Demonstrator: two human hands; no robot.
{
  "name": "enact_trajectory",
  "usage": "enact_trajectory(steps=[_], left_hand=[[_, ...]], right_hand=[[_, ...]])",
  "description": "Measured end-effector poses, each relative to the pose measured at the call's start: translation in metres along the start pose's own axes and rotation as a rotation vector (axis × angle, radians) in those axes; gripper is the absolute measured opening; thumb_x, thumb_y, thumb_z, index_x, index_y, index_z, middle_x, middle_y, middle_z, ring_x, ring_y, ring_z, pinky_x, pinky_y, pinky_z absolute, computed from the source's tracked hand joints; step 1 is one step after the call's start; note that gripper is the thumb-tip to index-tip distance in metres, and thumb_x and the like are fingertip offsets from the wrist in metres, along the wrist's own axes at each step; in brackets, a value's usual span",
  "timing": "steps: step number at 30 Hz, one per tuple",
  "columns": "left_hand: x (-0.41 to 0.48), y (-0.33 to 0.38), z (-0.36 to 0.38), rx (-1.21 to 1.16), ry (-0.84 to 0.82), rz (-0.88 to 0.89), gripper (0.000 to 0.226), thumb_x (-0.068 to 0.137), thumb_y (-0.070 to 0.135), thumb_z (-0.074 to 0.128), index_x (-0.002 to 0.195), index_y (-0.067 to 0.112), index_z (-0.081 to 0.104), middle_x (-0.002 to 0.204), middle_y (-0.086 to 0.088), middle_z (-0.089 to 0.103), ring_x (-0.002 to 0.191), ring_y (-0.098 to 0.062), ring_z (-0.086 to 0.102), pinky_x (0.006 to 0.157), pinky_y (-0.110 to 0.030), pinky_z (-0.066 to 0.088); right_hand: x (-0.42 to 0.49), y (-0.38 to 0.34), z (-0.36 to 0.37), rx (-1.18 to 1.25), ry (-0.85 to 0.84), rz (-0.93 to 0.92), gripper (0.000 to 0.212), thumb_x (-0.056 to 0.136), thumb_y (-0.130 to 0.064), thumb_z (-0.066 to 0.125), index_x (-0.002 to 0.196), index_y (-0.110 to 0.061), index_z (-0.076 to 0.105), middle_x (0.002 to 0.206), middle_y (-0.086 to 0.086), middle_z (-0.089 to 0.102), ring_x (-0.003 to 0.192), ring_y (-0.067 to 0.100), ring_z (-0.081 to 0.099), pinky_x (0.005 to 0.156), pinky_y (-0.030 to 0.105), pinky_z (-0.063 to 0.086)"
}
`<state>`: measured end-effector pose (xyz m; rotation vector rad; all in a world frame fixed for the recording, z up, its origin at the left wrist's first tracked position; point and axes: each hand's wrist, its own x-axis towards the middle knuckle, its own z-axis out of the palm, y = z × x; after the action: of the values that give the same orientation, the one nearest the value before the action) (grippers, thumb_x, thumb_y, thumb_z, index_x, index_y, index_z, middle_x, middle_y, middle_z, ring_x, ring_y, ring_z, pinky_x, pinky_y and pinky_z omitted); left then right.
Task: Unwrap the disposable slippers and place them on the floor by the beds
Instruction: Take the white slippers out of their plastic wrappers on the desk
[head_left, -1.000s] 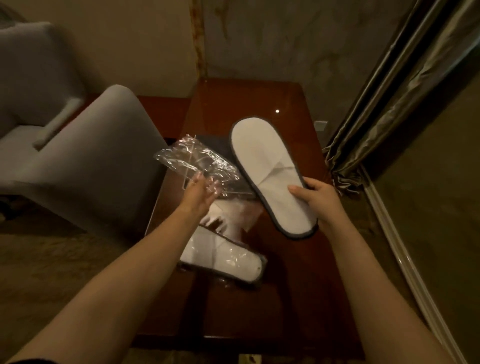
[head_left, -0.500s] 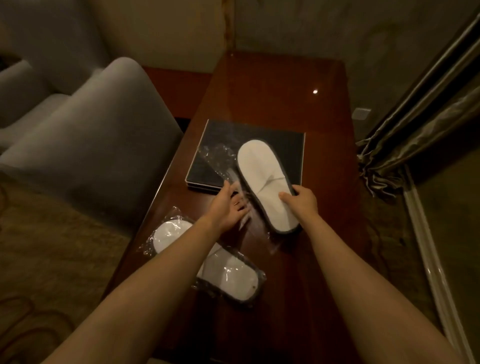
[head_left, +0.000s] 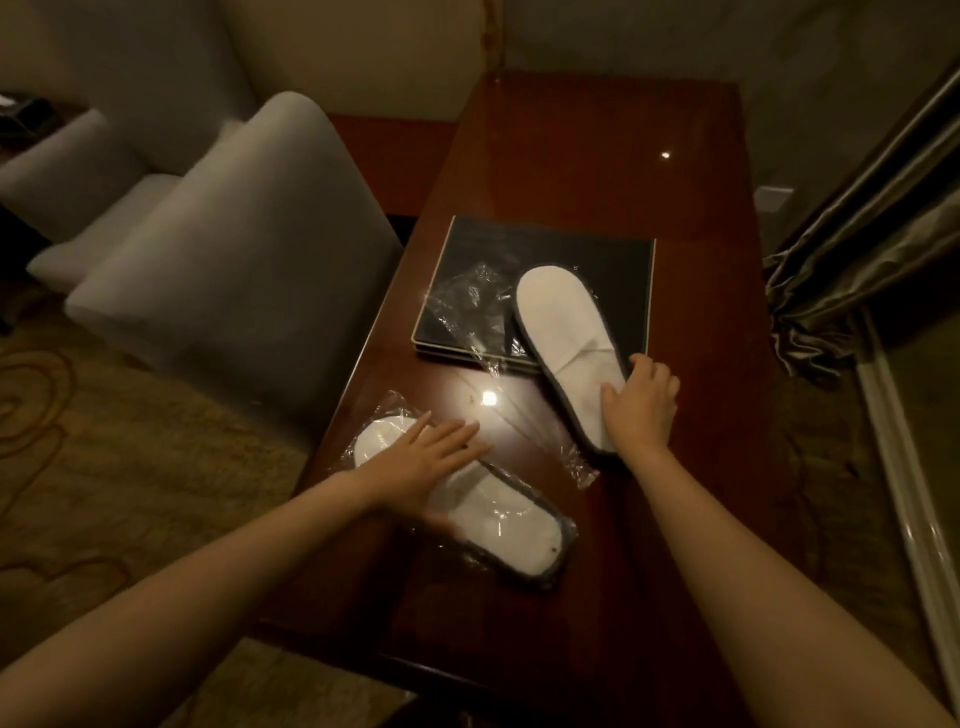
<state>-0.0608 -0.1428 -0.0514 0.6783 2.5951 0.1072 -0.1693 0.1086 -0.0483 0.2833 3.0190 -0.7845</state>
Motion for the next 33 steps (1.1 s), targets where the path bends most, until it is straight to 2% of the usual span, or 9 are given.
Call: enact_trajectory(steps=[5,8,11,14,19,22,25,27,33], left_hand=[[0.006,0.005,0.022,0.201,-0.054,0.094,0.128,0.056,0.076,0.061,0.143,0.034,-0.022,0.155,-0.008,-0.023,0.142,-0.028,-0.022,0.110,-0.049,-0.022],[0.008,0.007,0.024,0.248,-0.012,0.101,0.124,0.057,0.072,0.064,0.147,0.033,-0.012,0.159,-0.012,-0.005,0.146,-0.031,-0.010,0.111,-0.051,-0.020],[0.006,0.008,0.023,0.261,0.017,0.126,0.117,0.063,0.071,0.059,0.149,0.028,-0.008,0.155,-0.012,0.017,0.146,-0.030,0.008,0.118,-0.050,-0.010],[0.003,0.015,0.018,0.213,0.042,0.125,0.116,0.059,0.065,0.064,0.149,0.020,0.006,0.141,-0.013,0.032,0.131,-0.030,0.027,0.118,-0.042,0.006],[-0.009,0.021,0.006,0.095,0.198,0.093,0.108,0.054,0.065,0.063,0.143,0.018,0.023,0.128,-0.009,0.040,0.115,-0.025,0.037,0.105,-0.034,0.029],[-0.018,0.018,-0.014,0.012,0.321,0.043,0.108,0.054,0.066,0.062,0.143,0.019,0.024,0.130,-0.009,0.038,0.118,-0.025,0.035,0.105,-0.034,0.029],[-0.026,0.015,-0.035,-0.009,0.479,0.033,0.109,0.053,0.069,0.060,0.143,0.020,0.025,0.130,-0.010,0.040,0.119,-0.027,0.038,0.105,-0.035,0.030],[-0.029,0.014,-0.044,-0.024,0.522,0.034,0.110,0.052,0.069,0.060,0.143,0.022,0.023,0.131,-0.009,0.039,0.121,-0.026,0.036,0.105,-0.032,0.027],[-0.032,0.011,-0.051,-0.023,0.529,-0.012,0.114,0.052,0.071,0.064,0.145,0.022,0.021,0.134,-0.007,0.036,0.122,-0.023,0.033,0.108,-0.033,0.026]], right_hand=[[-0.056,0.008,-0.012,0.088,0.060,-0.217,0.041,0.089,-0.028,0.053,0.127,-0.014,0.047,0.127,0.007,0.051,0.121,0.023,0.043,0.094,0.033,0.041],[-0.112,0.018,0.001,0.064,-0.224,-0.348,0.039,0.088,-0.037,0.055,0.122,-0.018,0.052,0.122,0.003,0.054,0.118,0.020,0.044,0.094,0.030,0.040],[-0.148,0.023,0.023,-0.099,-0.427,-0.272,0.055,0.085,-0.041,0.057,0.134,-0.021,0.042,0.138,0.000,0.042,0.126,0.020,0.032,0.103,0.033,0.034],[-0.158,0.016,0.027,-0.012,-0.354,-0.195,0.053,0.085,-0.034,0.061,0.133,-0.020,0.043,0.133,0.000,0.044,0.120,0.017,0.034,0.100,0.029,0.035],[-0.152,0.005,-0.001,0.156,-0.290,-0.232,0.047,0.085,-0.025,0.061,0.130,-0.017,0.047,0.129,0.002,0.049,0.118,0.014,0.035,0.095,0.020,0.029],[-0.141,-0.004,-0.035,0.322,-0.100,-0.160,0.041,0.087,-0.023,0.060,0.127,-0.017,0.051,0.125,0.002,0.051,0.116,0.013,0.043,0.094,0.021,0.034],[-0.132,-0.017,-0.064,0.316,0.003,-0.190,0.028,0.083,-0.021,0.066,0.110,-0.016,0.062,0.104,-0.002,0.056,0.099,0.015,0.055,0.082,0.018,0.045],[-0.129,-0.027,-0.076,0.297,0.022,-0.234,0.017,0.083,-0.019,0.066,0.099,-0.015,0.065,0.096,-0.004,0.059,0.087,0.010,0.057,0.070,0.007,0.040],[-0.125,-0.051,-0.091,0.184,0.175,-0.349,0.007,0.087,-0.016,0.060,0.088,-0.013,0.066,0.082,-0.008,0.057,0.076,0.005,0.052,0.060,0.005,0.032]])
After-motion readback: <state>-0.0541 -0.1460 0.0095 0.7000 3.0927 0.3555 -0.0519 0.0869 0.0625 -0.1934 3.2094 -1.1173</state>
